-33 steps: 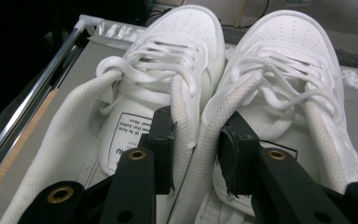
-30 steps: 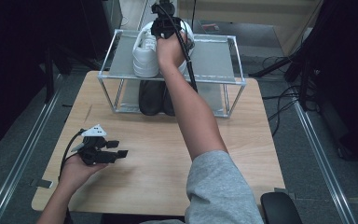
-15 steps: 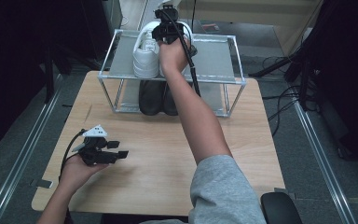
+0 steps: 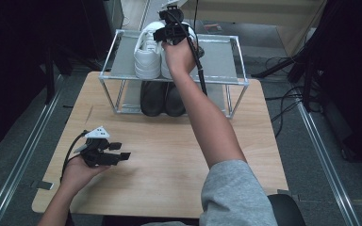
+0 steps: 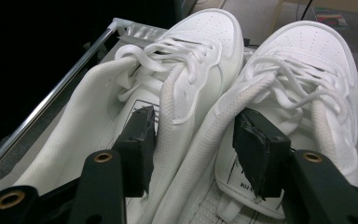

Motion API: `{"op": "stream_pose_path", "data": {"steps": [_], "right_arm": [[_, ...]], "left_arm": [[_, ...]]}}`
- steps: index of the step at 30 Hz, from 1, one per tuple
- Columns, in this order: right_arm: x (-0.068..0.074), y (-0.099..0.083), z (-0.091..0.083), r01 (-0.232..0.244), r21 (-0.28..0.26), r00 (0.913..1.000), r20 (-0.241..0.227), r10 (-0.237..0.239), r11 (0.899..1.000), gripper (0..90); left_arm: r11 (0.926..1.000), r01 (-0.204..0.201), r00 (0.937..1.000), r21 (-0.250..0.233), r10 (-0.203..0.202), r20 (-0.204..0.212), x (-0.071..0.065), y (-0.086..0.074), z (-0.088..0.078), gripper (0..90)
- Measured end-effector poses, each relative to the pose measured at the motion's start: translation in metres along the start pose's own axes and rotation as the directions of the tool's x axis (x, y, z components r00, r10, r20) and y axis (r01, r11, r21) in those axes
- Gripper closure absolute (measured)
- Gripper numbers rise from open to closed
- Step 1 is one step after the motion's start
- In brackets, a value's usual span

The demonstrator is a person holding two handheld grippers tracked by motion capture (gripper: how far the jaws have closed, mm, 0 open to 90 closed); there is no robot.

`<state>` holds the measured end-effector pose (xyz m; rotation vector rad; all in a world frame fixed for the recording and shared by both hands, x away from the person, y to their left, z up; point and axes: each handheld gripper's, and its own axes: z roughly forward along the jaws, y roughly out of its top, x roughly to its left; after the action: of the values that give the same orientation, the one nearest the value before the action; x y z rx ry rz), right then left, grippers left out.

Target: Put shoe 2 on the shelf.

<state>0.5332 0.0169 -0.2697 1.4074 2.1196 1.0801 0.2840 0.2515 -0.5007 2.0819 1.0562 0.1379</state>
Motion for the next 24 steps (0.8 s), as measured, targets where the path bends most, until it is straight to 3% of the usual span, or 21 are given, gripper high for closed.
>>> {"op": "stream_pose_path", "data": {"steps": [9,13,17,24], "right_arm": [[-0.008,-0.002,-0.020,0.043,-0.018,0.9979,-0.047,-0.044,0.999,48.8],[-0.015,-0.006,-0.031,0.055,-0.028,0.9913,-0.118,-0.058,0.998,50.2],[-0.016,-0.012,-0.038,0.101,-0.043,0.9846,-0.139,-0.106,0.994,49.5],[-0.019,-0.021,-0.048,0.114,-0.063,0.9761,-0.178,-0.124,0.991,46.2]], "left_arm": [[0.9999,-0.006,1.0000,0.008,0.006,-0.002,-0.001,0.002,0.003,37.9],[0.9999,-0.011,0.9999,0.009,0.011,0.000,-0.001,0.003,0.005,37.9],[0.9999,-0.012,0.9999,0.012,0.012,0.002,-0.001,0.003,0.006,37.8],[0.9997,-0.019,0.9998,0.017,0.019,0.006,0.000,0.006,0.009,37.8]]}}
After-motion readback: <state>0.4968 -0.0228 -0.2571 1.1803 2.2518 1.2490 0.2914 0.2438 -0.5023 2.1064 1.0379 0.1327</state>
